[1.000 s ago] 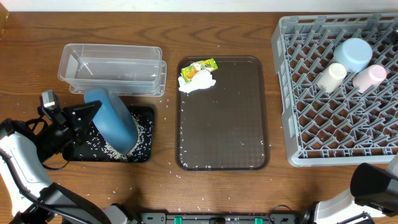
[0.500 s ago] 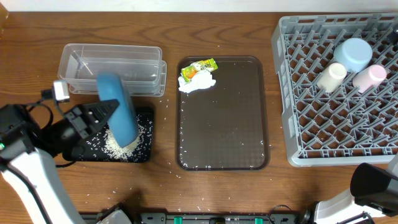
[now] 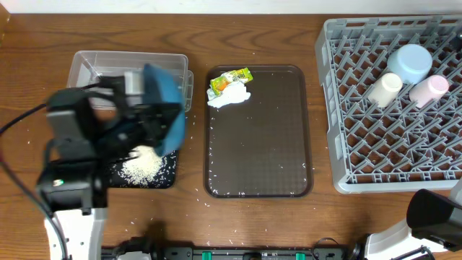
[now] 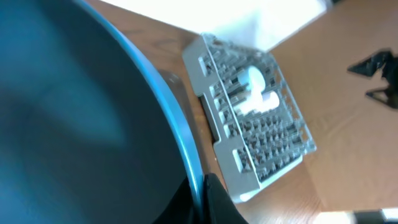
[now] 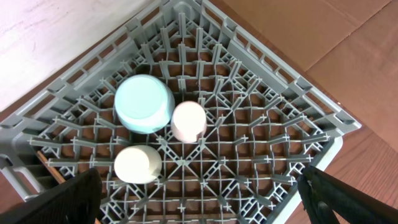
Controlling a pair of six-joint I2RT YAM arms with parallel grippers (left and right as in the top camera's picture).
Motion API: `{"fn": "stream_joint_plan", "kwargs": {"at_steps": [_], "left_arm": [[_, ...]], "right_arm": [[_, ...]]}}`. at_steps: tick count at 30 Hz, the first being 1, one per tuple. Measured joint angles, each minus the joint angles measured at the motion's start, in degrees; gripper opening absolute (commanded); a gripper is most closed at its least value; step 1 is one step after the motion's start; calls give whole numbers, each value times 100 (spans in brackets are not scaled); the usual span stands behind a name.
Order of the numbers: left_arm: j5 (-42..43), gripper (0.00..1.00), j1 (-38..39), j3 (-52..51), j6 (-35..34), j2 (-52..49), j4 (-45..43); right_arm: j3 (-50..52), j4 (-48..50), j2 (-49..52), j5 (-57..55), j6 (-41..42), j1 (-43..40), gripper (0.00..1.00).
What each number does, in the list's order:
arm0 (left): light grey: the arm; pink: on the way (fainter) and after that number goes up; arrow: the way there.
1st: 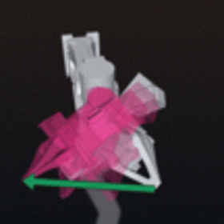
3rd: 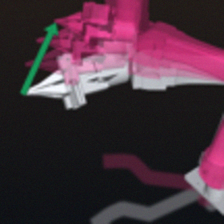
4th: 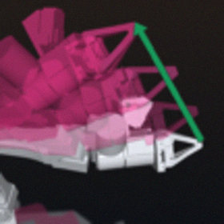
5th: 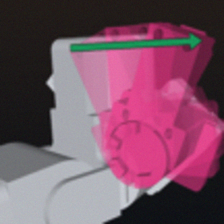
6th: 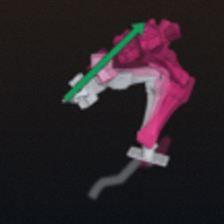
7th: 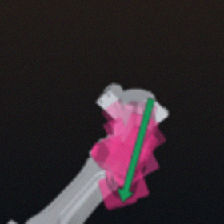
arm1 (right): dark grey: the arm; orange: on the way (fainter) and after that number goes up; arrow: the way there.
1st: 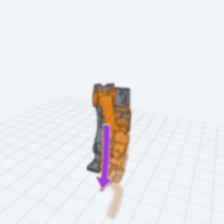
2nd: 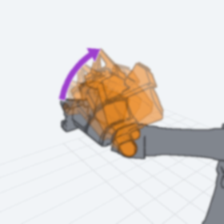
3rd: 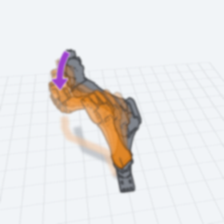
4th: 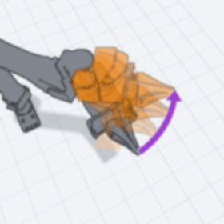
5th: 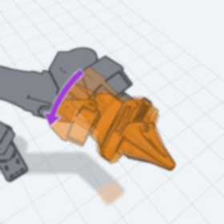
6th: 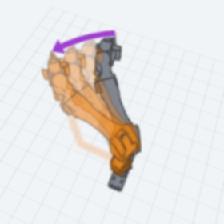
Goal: Sort waste into correct bins and load items into the dishwasher rack
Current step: 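Carry the blue bowl right and set it on the brown tray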
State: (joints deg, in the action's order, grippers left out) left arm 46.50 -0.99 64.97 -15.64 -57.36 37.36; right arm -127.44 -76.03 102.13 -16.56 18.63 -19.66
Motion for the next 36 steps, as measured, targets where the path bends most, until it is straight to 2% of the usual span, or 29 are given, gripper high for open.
{"fn": "stream_joint_plan", "kwargs": {"at_steps": [7, 13, 21, 31, 33, 35, 36], "left_arm": [[-1912, 6, 2415, 2, -404, -702, -623], [-2896, 6, 3810, 2, -474, -1897, -1283], [-3235, 6, 4540, 2, -518, -3141, -1749], [-3324, 7, 4903, 2, -514, -3722, -2105], [-3338, 11, 4966, 2, -514, -3748, -2129], [-3338, 21, 5042, 2, -496, -3768, -2138], [-3340, 23, 5077, 2, -485, -3777, -2138]], "right_arm": [[0, 2, 0, 0, 0, 0, 99], [0, 0, 0, 0, 0, 0, 99], [0, 0, 0, 0, 0, 0, 99], [0, 0, 0, 0, 0, 0, 99], [0, 0, 0, 0, 0, 0, 99], [0, 0, 0, 0, 0, 0, 99], [0, 0, 0, 0, 0, 0, 99]]}}
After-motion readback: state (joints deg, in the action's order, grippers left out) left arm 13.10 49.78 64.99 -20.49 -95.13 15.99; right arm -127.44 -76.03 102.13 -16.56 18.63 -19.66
